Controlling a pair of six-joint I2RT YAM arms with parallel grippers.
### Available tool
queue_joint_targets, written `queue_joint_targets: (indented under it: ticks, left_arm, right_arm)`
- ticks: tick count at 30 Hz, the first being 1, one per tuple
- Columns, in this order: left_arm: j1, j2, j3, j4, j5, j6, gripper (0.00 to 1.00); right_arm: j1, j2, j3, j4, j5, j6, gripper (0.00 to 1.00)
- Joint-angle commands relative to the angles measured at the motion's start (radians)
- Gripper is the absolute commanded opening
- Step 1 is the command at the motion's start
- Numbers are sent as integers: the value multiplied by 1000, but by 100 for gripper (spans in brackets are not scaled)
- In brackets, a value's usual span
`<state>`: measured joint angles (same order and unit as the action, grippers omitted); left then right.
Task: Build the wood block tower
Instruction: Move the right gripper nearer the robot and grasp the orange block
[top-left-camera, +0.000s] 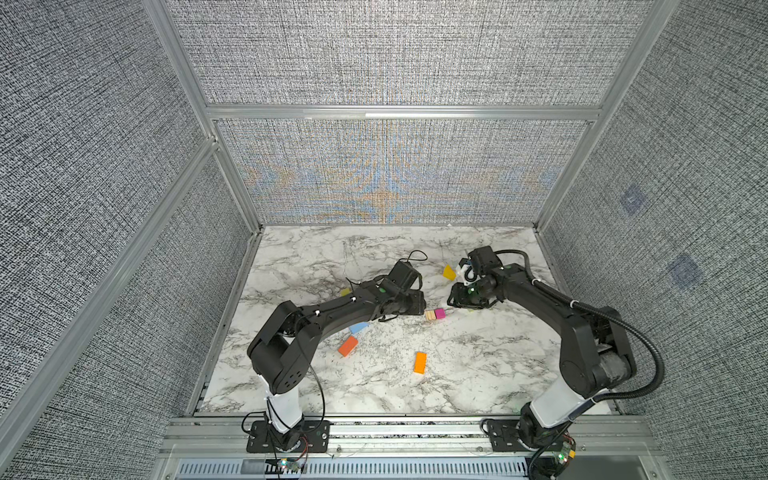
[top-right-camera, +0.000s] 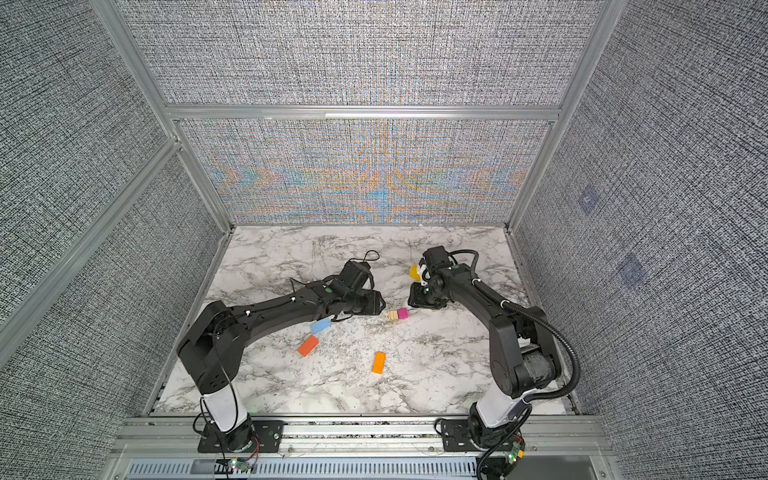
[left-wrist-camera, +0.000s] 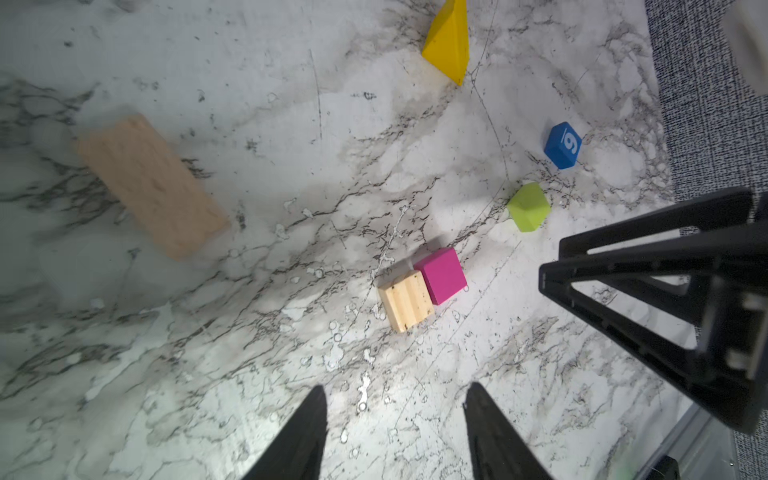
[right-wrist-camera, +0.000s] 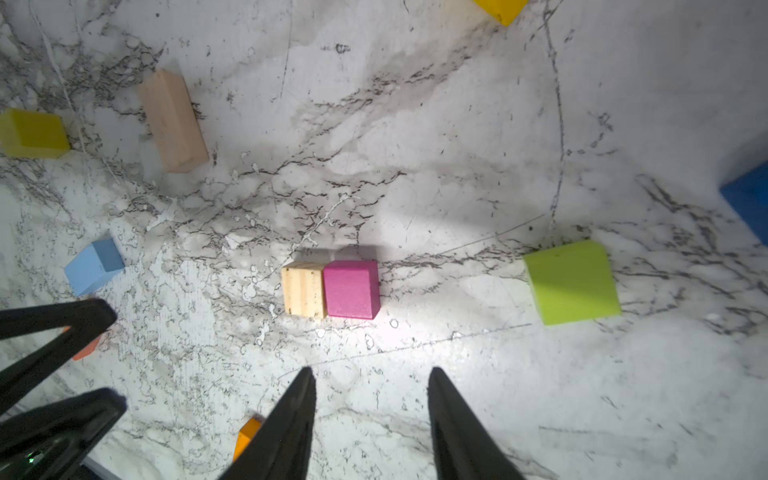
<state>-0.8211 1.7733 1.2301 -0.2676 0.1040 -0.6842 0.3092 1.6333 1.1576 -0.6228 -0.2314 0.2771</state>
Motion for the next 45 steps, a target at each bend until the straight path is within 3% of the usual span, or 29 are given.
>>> queue_joint_targets:
  ticks: [1,8,13,22,38,45]
  left_arm:
    - [2,-57,-34,-28,-60,16,65]
    - [2,-227,-160,-50,-163,10,82]
    - [2,-332,-251,-89,-233,-13,87]
    - [2,-453,-466,-64,-237,-112,96]
    - [2,-814,-765,-11,-349,-177,96]
    - [2,-912,-851,50,-347,-147,96]
  right_arm:
    - [25,-32,10,-73,51,-16,52]
    - [140,-97,14,-155,186,17,71]
    - [238,-107,3,-171,238,103,74]
    - [408,-60,-26,-170,302,251,74]
    - [598,82,-27,-114,342,410,74]
    - [640,152,-18,-96,340,457,67]
